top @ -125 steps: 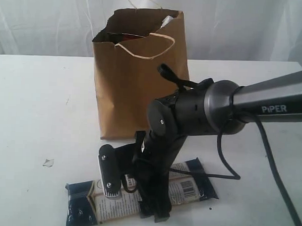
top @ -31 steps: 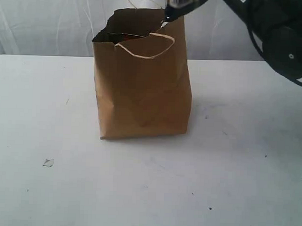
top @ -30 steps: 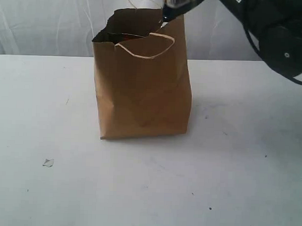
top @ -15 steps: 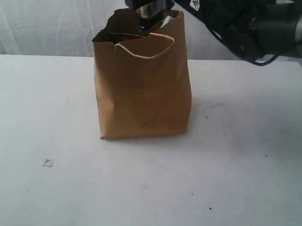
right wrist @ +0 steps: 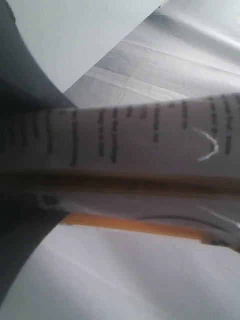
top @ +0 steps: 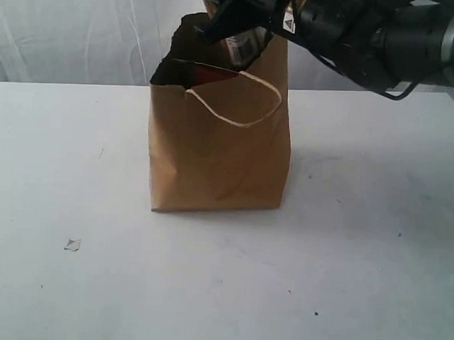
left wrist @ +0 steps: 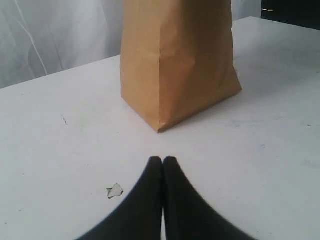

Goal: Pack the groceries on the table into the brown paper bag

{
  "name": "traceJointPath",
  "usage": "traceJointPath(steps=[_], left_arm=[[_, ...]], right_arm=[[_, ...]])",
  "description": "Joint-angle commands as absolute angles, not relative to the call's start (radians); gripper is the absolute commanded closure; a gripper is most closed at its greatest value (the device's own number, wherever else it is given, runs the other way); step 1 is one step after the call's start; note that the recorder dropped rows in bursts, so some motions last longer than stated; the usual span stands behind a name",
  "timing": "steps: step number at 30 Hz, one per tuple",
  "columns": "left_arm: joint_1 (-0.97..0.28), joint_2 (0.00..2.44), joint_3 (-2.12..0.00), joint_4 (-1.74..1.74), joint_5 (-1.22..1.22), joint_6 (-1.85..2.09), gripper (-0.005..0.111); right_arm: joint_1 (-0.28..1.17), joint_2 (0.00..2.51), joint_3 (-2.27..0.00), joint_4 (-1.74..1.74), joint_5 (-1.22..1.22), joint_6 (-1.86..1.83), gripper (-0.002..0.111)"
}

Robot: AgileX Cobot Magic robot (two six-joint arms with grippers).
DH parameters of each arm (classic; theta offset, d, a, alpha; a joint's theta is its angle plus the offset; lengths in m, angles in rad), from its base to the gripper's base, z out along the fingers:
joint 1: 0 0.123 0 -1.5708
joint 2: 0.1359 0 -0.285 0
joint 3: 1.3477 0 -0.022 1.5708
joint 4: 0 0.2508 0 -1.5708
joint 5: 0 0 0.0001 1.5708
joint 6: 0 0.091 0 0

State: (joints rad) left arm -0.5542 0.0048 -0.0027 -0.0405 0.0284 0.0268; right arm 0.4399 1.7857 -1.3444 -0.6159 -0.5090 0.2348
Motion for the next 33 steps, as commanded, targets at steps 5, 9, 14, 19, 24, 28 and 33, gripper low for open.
traceJointPath(steps=[5,9,14,19,24,28,33], left_arm=[[-0.559,0.000,0.000,-0.044,0.028,0.027,0.107],[-0.559,0.000,0.000,-0.044,0.028,0.027,0.107],[-0.559,0.000,0.000,-0.044,0.028,0.027,0.107],[-0.559,0.000,0.000,-0.044,0.028,0.027,0.107],[-0.559,0.000,0.000,-0.044,0.028,0.027,0.107],[-0.559,0.000,0.000,-0.044,0.028,0.027,0.107],[-0.559,0.000,0.000,-0.044,0.028,0.027,0.107]], right_arm=[[0.438,1.750,-1.340,-0.602,-0.518,0.339,0.108],[0.438,1.742,-1.292,-0.602,-0.487,0.375,0.108],[0.438,1.702,-1.253,-0.599,-0.367,0.375,0.108],[0.438,1.664,-1.253,-0.599,-0.244,0.375,0.108],[0.438,1.617,-1.244,-0.599,-0.224,0.375,0.108],[0.443,1.603,-1.244,-0.599,-0.207,0.403,0.108],[0.478,1.612,-1.244,-0.602,-0.258,0.401,0.108]])
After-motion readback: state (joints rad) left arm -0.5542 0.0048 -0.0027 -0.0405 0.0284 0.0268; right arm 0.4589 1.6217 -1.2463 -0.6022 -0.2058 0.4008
